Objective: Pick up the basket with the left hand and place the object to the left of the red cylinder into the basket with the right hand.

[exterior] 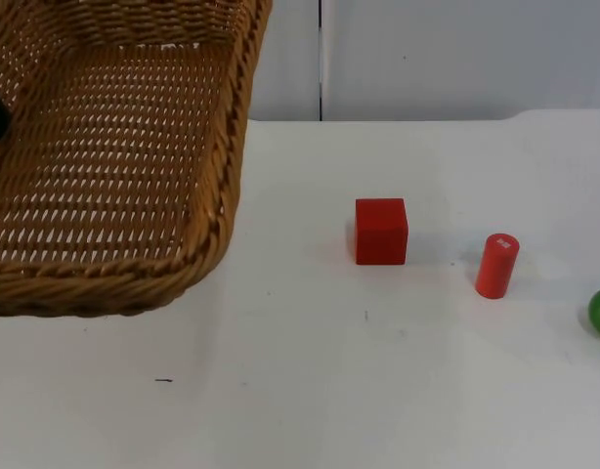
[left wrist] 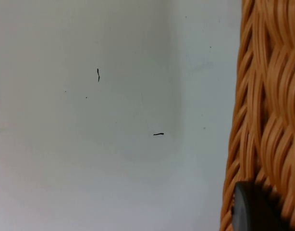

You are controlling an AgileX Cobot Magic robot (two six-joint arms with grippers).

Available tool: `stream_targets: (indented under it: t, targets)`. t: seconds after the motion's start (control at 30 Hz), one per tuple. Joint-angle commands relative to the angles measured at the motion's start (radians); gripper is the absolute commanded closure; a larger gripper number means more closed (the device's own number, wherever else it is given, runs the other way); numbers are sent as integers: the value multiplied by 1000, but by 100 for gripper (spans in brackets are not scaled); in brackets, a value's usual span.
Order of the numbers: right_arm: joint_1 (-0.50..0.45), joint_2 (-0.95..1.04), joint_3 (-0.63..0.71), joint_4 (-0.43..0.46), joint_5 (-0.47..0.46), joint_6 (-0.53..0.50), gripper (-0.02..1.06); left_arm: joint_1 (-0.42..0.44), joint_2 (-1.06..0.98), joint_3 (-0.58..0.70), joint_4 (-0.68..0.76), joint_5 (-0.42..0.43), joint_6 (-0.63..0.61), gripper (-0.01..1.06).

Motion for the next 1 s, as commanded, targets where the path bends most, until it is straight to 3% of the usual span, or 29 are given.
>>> stream_targets:
  t: [0.0, 0.43, 0.5, 0.67, 0.97]
  targets:
    - [-2, 92, -69, 0, -17, -13, -1, -4, -7, 0, -4, 7, -1, 105]
    - [-2, 370, -242, 0, -19, -41, -1, -4, -7, 0, 16, 7, -3, 105]
    - [-2, 419, -285, 34, -13, -53, -1, -4, -7, 0, 16, 7, -3, 105]
    - [5, 518, -374, 188, 5, -224, -1, -4, -7, 0, 16, 7, -3, 105]
    - [134, 709, -512, 196, 21, -379, -1, -4, -7, 0, 16, 7, -3, 105]
